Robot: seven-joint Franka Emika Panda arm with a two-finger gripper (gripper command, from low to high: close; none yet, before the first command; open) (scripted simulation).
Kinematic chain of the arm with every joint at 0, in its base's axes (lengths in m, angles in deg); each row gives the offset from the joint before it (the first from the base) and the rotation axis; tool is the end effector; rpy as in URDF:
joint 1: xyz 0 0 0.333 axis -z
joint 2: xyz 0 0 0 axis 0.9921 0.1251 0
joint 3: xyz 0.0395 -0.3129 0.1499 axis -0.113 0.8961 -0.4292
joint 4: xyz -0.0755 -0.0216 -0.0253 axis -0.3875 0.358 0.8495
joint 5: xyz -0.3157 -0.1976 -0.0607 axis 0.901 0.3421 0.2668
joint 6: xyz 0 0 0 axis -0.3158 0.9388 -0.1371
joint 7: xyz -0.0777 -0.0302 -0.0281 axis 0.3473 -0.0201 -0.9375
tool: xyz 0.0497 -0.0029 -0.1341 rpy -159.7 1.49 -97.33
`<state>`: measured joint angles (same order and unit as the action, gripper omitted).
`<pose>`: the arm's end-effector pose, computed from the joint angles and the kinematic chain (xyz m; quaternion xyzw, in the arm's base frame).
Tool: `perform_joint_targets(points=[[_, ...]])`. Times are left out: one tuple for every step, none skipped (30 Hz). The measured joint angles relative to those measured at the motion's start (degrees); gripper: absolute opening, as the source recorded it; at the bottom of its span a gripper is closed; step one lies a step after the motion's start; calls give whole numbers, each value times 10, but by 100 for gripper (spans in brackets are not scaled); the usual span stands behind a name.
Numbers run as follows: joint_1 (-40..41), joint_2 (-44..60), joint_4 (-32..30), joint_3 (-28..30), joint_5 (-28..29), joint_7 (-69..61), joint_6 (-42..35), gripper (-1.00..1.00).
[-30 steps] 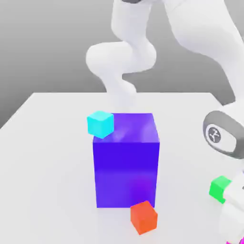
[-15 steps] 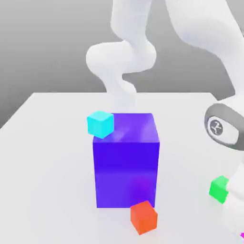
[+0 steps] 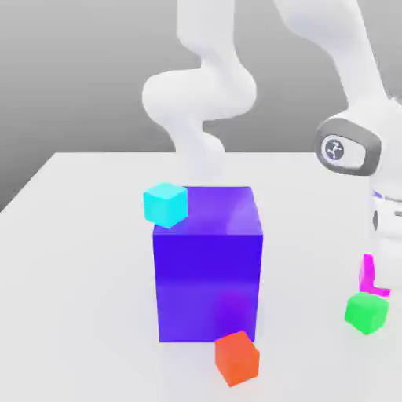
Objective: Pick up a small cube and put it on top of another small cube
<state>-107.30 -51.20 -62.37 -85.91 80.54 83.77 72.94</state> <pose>0.3344 0.2983 0.1937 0.9693 0.2460 -0.0002 0.0004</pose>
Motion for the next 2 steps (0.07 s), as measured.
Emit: perform_joint_targets(points=[[0, 0, 0, 0, 0, 0, 0, 100], [0, 0, 0, 0, 0, 0, 0, 100]])
